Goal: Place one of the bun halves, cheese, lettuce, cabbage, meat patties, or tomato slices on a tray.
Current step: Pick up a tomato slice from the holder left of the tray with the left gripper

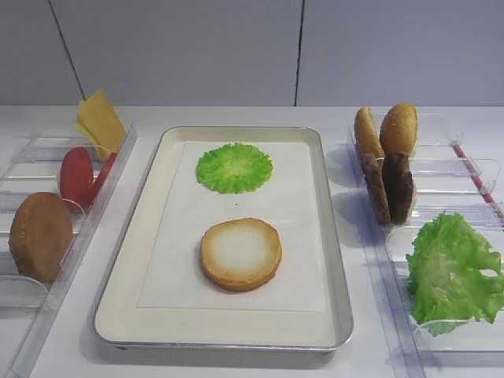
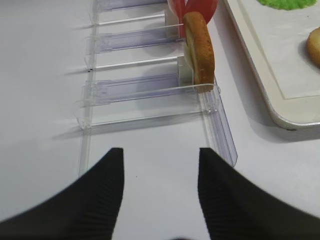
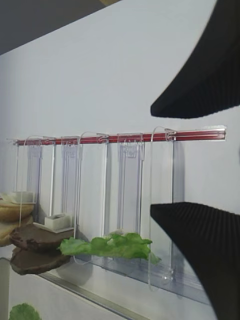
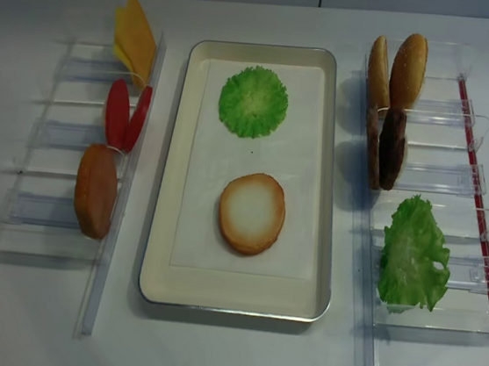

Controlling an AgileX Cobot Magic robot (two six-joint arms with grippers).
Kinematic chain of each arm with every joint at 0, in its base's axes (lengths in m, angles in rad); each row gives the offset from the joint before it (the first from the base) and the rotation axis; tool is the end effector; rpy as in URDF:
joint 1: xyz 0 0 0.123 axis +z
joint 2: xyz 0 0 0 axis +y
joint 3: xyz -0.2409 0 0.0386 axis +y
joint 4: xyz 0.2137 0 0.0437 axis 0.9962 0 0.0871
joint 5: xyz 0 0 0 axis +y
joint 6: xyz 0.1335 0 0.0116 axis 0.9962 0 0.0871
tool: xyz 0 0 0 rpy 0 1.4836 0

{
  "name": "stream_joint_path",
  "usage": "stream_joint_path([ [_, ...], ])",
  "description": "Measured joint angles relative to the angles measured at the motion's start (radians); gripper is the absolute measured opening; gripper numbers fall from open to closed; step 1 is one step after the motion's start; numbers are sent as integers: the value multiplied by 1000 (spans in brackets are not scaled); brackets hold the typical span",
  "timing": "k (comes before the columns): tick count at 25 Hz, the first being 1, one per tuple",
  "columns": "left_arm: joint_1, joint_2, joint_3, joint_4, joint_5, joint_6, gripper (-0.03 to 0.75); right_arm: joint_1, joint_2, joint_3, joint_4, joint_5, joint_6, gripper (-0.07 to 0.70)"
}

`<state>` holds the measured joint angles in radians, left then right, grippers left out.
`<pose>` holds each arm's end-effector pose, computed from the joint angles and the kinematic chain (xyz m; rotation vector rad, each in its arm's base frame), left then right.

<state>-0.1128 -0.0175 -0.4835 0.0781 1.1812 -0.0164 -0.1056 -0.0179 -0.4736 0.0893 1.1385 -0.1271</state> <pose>0.0366 0.0056 0.2237 0.0947 2.1590 0.0208 0.0404 0.0066 0.2259 -0.0308 2.1269 -0.0291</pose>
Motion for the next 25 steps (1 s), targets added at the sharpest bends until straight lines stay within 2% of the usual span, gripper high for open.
stream_joint_path([
  [25,0,0,-6,-33,0,2,321,0,0,0,-2,0,0,393],
])
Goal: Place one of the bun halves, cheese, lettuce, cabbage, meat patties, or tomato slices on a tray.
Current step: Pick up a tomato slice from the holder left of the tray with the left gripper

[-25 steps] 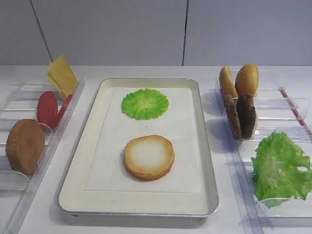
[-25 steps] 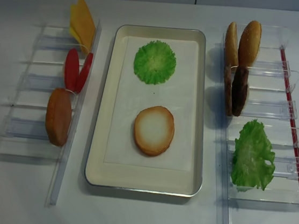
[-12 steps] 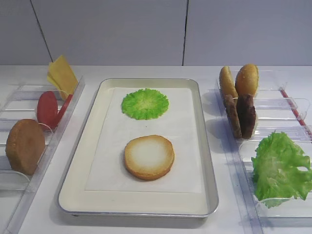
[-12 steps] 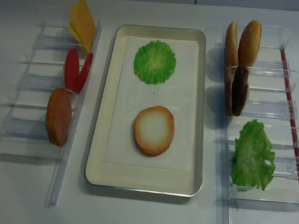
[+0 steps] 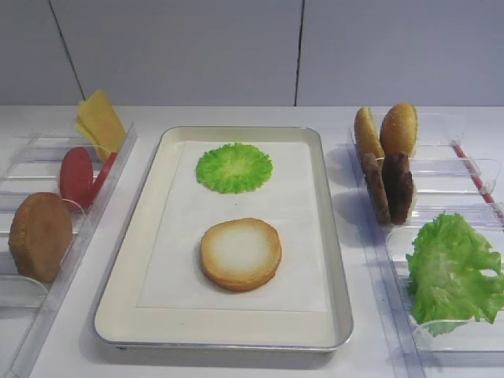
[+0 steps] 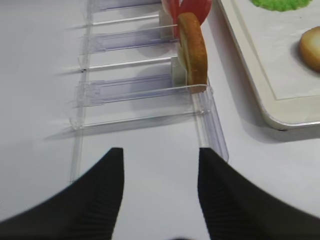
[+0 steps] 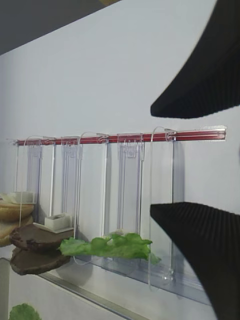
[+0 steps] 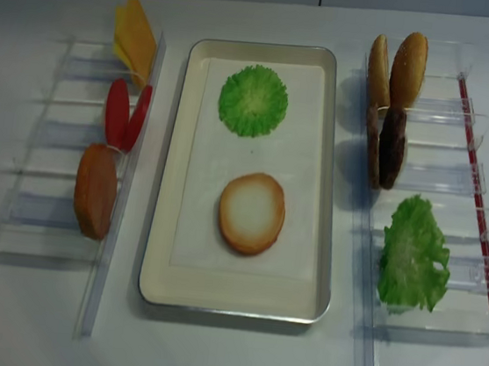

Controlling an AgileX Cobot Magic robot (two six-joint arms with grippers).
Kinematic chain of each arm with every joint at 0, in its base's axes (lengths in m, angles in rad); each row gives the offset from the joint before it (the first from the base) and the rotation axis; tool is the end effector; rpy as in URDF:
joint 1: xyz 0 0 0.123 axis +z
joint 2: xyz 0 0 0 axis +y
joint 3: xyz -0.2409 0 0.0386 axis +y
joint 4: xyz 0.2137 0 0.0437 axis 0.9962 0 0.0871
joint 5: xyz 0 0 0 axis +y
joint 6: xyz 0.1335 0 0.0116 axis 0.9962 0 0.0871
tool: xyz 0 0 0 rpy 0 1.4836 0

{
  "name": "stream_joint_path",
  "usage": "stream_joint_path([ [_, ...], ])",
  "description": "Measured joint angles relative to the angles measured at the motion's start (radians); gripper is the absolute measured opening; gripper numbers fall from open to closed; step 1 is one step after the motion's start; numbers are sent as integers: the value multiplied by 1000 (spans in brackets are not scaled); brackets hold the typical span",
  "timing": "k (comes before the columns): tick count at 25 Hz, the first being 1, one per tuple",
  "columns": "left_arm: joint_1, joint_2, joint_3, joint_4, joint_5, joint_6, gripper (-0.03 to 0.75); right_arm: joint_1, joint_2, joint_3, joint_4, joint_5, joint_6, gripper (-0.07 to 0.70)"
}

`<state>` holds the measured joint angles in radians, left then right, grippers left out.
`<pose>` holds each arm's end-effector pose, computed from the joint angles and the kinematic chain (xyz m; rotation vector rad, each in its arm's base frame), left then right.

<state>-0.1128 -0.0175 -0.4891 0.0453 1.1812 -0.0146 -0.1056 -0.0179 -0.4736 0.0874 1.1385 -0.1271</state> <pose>0.0360 0.0016 0.2251 0.1002 2.1550 -0.0185 0.0404 0.0064 0.2258 -0.0306 2.1271 -0.0314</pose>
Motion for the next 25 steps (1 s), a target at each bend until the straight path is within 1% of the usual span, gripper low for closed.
stream_joint_path([
  [3,0,58,-51,-36,2,0,321,0,0,0,0,0,0,393],
  [6,0,166,-121,-45,-14,-2,321,0,0,0,0,0,0,393],
  [10,0,353,-225,-94,-55,-4,330,0,0,0,0,0,0,393],
  [13,0,516,-296,-115,-65,-4,363,0,0,0,0,0,0,393],
  [16,0,678,-359,-138,-80,36,388,0,0,0,0,0,0,393],
  [20,-2,887,-441,-182,-131,87,395,0,0,0,0,0,0,393],
  [22,-20,990,-486,-186,-149,94,396,0,0,0,0,0,0,393],
  [25,-77,1123,-550,-184,-177,94,396,0,0,0,0,-2,0,393],
])
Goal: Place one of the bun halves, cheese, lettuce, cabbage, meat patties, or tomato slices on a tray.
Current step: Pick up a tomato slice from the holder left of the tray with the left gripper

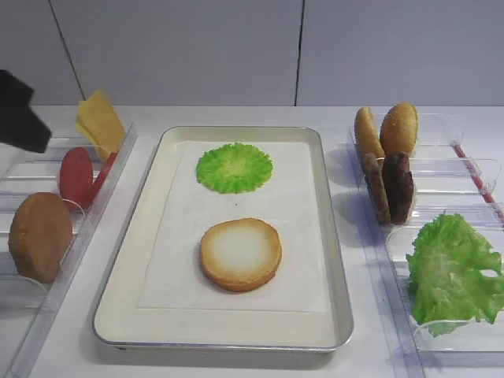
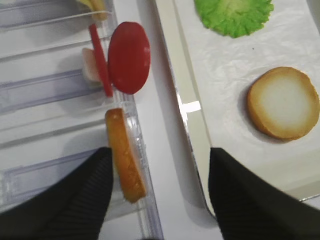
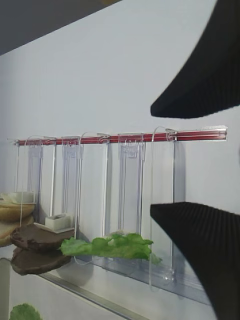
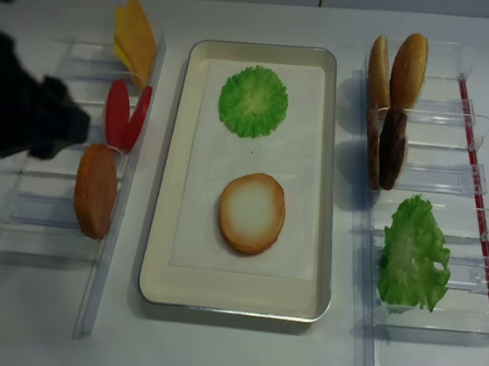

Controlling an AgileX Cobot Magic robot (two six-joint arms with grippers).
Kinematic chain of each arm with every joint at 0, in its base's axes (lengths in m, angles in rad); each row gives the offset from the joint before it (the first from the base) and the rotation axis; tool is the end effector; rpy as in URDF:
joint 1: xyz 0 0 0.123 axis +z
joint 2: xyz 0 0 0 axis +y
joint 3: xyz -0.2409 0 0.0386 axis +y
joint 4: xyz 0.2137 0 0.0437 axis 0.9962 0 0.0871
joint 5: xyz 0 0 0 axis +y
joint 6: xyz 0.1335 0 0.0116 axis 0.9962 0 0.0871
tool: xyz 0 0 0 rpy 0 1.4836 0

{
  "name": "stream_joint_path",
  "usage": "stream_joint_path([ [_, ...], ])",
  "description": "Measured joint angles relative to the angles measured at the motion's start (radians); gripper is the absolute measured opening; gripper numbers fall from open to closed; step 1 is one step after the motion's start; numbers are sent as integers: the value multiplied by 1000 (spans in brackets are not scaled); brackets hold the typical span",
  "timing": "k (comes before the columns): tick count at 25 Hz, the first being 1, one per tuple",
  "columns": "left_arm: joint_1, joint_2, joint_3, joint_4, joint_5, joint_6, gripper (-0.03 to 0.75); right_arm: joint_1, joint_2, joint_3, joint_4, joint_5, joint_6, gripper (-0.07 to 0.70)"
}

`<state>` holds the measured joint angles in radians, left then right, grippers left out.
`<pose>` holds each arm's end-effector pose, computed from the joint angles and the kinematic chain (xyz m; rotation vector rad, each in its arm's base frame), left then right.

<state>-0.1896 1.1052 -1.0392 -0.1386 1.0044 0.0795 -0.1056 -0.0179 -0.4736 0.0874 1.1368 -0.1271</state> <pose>0.2098 -0.0562 0.2746 0.2932 2.5376 -0.2206 0.0405 0.0064 0.2260 -0.0305 2.1254 -0.0316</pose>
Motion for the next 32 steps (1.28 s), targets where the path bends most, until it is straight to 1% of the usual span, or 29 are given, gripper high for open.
stream_joint_path([
  [2,-45,78,-41,24,-18,-35,396,0,0,0,0,0,0,393],
  [4,-77,160,-83,58,-25,-86,396,0,0,0,0,0,0,393],
  [7,-100,269,-137,84,-29,-115,396,0,0,0,0,0,0,393],
  [10,-102,366,-185,97,-34,-134,396,0,0,0,0,0,0,393],
  [16,-102,513,-241,205,-36,-219,396,0,0,0,0,0,0,393],
  [26,-102,648,-311,221,-60,-221,393,0,0,0,0,0,0,393],
  [29,-102,676,-320,225,-65,-221,363,0,0,0,0,0,0,393],
  [32,-102,698,-320,236,-65,-220,305,0,0,0,0,0,0,393],
])
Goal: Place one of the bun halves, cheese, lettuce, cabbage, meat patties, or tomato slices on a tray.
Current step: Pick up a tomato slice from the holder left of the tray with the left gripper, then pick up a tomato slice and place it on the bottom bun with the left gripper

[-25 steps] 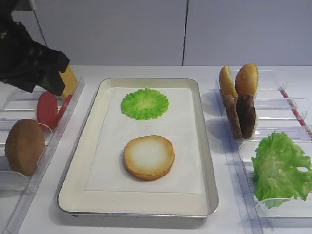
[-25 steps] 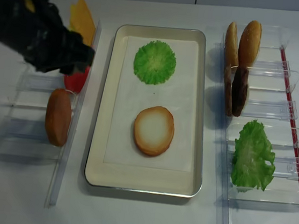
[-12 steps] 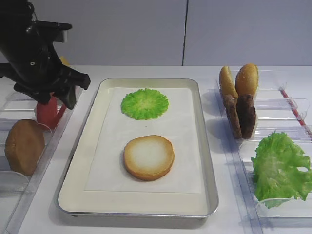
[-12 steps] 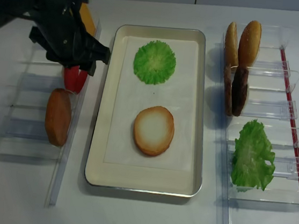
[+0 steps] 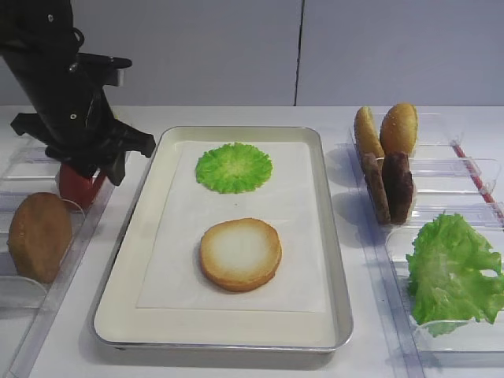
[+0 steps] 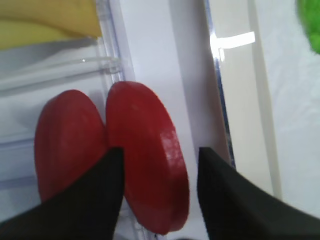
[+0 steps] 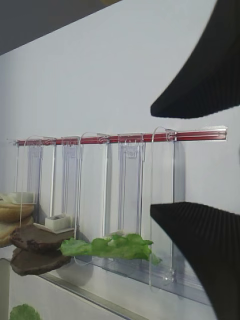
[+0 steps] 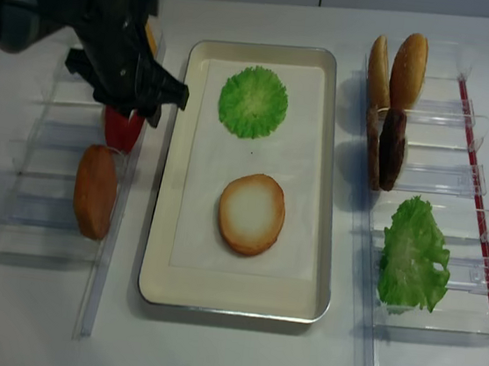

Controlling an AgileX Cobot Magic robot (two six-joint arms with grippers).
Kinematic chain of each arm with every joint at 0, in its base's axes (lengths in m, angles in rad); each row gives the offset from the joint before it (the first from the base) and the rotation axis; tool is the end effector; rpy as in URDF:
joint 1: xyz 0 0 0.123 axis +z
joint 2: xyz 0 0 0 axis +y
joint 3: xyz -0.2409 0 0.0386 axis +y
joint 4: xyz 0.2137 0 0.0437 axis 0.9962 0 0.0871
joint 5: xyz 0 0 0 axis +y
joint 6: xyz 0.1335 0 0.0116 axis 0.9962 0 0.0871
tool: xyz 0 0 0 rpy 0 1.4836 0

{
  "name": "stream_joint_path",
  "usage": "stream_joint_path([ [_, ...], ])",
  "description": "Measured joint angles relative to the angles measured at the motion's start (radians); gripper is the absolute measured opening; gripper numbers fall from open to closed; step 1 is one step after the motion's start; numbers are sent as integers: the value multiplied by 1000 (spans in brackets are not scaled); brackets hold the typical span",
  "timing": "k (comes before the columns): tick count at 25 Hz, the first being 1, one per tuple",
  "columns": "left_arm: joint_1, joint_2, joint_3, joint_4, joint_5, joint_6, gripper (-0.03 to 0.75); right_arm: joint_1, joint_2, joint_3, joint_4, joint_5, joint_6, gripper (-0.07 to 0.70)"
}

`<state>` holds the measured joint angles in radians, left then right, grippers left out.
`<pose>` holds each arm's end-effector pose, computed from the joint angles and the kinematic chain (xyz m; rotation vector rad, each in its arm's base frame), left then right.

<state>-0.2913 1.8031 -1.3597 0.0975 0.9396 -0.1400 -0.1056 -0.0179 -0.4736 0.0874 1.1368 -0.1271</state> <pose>0.3300 -0.0879 0.1678 0.2821 2.8406 0.0364 0.0405 0.0064 0.2260 -0.0305 2.1254 -0.0316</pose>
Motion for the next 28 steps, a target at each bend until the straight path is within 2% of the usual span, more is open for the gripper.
stream_joint_path([
  [7,0,7,-8,45,23,0,57,0,0,0,0,0,0,393],
  [10,0,3,-42,58,76,5,48,0,0,0,0,0,0,393],
  [15,-2,3,-143,47,230,35,48,0,0,0,0,0,2,393],
  [17,-3,-6,-181,9,267,58,48,0,0,0,0,0,2,393],
  [25,-6,-129,-216,-140,292,132,48,0,0,0,0,0,2,393],
  [28,-6,-194,-205,-263,296,163,48,0,0,0,0,2,2,393],
])
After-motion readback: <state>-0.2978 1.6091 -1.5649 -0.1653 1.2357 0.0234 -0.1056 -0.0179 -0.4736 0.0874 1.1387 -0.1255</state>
